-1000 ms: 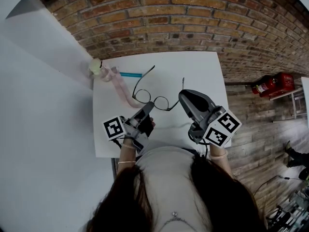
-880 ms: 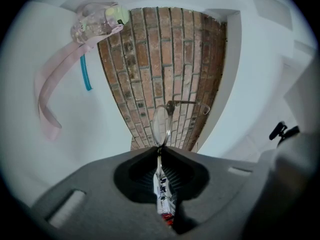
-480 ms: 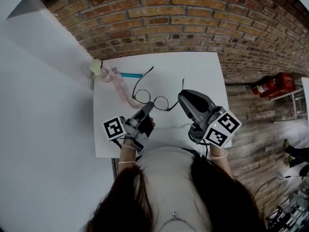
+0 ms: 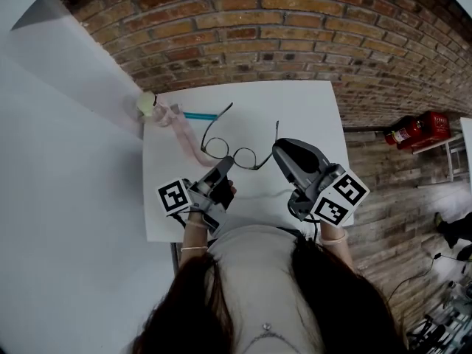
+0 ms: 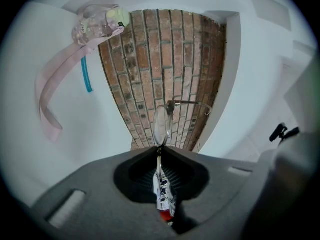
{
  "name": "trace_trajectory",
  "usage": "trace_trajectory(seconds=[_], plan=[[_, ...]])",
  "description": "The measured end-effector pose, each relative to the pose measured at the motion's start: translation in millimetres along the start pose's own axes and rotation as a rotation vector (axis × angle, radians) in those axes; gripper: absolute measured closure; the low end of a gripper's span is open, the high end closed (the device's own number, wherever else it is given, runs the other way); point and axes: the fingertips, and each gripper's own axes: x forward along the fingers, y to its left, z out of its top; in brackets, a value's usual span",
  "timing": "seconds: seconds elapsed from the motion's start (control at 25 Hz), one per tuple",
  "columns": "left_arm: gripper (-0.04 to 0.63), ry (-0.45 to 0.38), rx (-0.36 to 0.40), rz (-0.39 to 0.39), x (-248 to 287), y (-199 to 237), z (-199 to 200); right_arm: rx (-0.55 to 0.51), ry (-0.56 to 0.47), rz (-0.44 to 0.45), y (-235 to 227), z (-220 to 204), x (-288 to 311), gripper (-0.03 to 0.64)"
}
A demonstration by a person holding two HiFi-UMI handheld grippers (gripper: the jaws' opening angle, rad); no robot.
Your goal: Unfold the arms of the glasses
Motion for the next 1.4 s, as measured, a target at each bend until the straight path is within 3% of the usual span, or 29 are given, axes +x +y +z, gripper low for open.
trace_trajectory(seconds=[0.52, 1.4], plan=[[0.574, -0.056, -0.008, -0.002, -12, 2, 15, 0.004, -0.014, -0.034, -9, 1, -6, 0.574], [0.574, -0.031, -0.032, -0.018, -8, -4, 10, 0.007, 0.067, -0.165, -39, -36, -11, 0.612]])
